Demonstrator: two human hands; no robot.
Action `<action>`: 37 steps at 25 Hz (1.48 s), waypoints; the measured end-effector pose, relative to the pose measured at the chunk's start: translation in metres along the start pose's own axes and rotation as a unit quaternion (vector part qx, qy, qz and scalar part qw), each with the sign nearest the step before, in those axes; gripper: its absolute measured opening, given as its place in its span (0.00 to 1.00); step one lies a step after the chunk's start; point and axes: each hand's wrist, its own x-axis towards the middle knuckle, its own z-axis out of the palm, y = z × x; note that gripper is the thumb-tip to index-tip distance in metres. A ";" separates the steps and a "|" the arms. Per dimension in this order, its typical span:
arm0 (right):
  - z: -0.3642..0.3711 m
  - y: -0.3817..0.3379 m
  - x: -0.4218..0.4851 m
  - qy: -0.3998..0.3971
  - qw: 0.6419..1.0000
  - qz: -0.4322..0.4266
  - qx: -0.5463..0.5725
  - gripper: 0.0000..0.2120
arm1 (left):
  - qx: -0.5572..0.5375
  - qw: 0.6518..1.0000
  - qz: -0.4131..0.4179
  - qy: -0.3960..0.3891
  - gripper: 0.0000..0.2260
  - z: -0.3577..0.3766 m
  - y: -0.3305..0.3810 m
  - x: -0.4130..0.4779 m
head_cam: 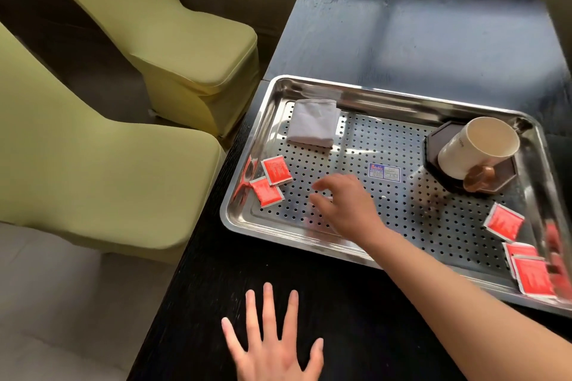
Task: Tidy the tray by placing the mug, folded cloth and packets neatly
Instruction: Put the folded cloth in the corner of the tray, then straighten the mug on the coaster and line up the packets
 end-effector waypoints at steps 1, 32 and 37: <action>-0.005 0.009 -0.023 -0.004 1.000 0.006 -0.006 0.13 | -0.007 1.000 0.004 -0.018 0.41 -0.005 0.001 -0.001; -0.015 0.042 -0.222 -0.018 0.994 0.014 -0.104 0.06 | -0.468 0.823 -0.307 -0.097 0.24 -0.100 -0.044 0.020; 0.003 0.023 -0.257 -0.027 0.995 0.025 -0.097 0.06 | -0.461 0.815 -0.333 -0.110 0.24 -0.111 -0.057 0.000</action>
